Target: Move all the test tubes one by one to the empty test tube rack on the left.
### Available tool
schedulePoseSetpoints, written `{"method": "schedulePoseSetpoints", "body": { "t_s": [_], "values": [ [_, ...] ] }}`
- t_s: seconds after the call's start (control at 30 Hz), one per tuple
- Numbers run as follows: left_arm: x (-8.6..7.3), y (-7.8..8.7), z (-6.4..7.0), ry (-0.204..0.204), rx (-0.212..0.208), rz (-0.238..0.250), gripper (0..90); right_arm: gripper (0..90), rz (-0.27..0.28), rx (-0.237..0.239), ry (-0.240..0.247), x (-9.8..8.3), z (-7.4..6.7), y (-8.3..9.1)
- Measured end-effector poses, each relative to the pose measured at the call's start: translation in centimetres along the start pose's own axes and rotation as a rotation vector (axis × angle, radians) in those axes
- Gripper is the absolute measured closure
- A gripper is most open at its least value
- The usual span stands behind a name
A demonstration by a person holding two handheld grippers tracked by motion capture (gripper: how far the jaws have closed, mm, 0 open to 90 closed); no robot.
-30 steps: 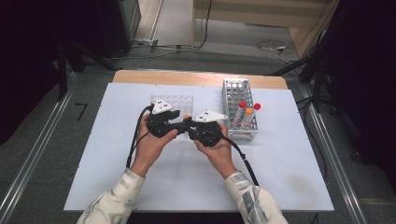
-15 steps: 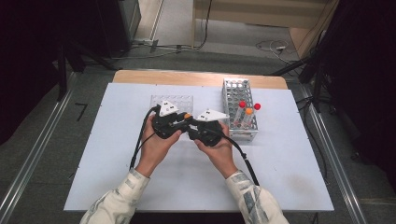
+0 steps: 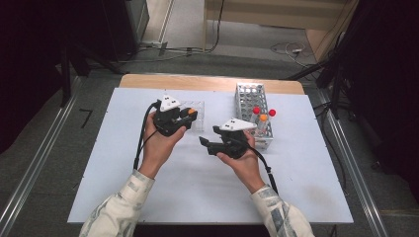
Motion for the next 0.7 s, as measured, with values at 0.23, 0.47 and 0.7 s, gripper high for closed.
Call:
{"method": "schedulePoseSetpoints", "body": {
  "t_s": [0.23,0.47,0.7],
  "values": [
    [1.3,0.3,-1.9,-0.001,0.05,0.009,70.9,32.5,0.005,-0.021,0.009,-0.5,1.1,1.7],
    [2.7,-0.1,-3.5,0.006,0.092,0.021,70.9,32.6,0.014,-0.024,0.01,-0.6,1.4,2.7],
    [2.7,-0.9,-4.5,0.018,0.112,0.018,70.9,32.6,0.014,-0.023,0.008,-0.7,1.6,3.0]
  ]
}}
Point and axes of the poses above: each handheld gripper's, and its own axes: y roughly backward along the jaws, x roughly out of its top, z roughly to its right, the point moved 9 cm from there along -y, roughly forward along the jaws, and after that the axes turned 9 degrees about -y, right-handed, at the moved point
